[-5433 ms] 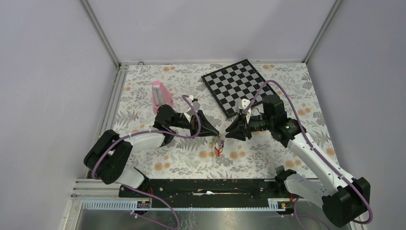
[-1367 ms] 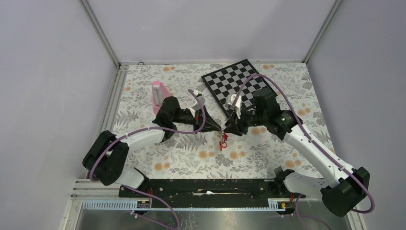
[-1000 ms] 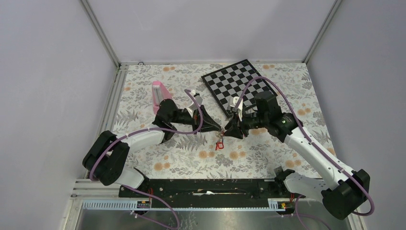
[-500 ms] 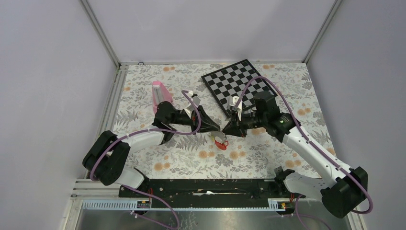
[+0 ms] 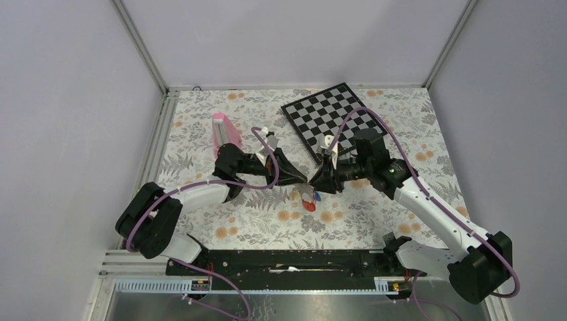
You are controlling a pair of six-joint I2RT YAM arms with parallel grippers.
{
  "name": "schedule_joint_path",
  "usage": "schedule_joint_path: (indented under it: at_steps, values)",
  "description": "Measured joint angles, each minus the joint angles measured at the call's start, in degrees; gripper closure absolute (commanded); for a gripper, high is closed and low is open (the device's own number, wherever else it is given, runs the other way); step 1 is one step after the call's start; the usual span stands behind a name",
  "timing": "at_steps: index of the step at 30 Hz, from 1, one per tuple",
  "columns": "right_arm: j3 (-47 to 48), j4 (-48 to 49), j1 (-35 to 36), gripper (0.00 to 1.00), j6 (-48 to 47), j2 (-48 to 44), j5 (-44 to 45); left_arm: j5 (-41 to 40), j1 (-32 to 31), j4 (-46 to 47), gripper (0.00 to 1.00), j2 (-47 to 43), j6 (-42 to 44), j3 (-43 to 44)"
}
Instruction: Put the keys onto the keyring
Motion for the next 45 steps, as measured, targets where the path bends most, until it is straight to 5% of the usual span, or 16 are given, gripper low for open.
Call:
schedule_joint_path:
  at_steps: [6,45]
  values:
    - [0.02,-0.83,-0.5,0.59,-0.39,-0.83,0.39,0.37,0.0,0.24,1.0,0.0,1.33,-0.07]
    - [0.0,2.27,-2.6,0.66,1.88,-1.36,-6.01,2.54,-0.7,1.99,1.0,1.03,1.22,-0.76]
